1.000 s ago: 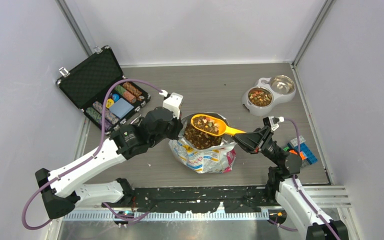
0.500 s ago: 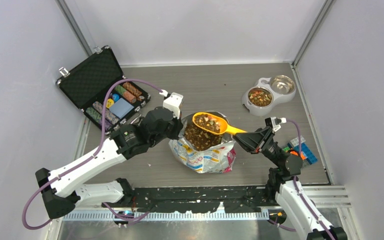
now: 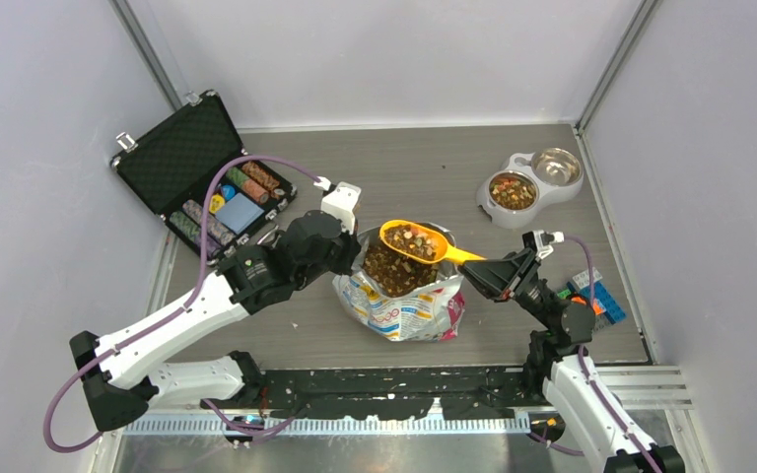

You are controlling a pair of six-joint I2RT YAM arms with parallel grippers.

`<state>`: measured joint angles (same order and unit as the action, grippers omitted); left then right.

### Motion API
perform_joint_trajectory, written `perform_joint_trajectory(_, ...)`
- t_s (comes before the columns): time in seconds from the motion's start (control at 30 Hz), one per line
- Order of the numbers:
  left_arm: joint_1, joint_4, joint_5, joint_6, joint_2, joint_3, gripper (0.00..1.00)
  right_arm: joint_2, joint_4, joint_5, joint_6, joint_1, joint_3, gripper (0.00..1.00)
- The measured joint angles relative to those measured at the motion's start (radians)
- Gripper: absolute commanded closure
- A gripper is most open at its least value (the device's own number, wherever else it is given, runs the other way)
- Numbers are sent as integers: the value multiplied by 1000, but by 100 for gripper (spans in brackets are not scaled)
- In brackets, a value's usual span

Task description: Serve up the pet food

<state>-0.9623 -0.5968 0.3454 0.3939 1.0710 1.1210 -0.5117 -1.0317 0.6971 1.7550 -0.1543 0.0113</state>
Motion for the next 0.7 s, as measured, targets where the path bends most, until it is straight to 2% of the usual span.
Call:
perform_joint_trajectory(0.3, 0, 0, 3, 0, 1, 0, 100, 10, 10, -3, -4, 1, 3, 95)
perform_joint_trajectory(0.7, 0, 6, 4, 0, 4, 0, 100, 132, 451, -7, -173, 1, 183, 95)
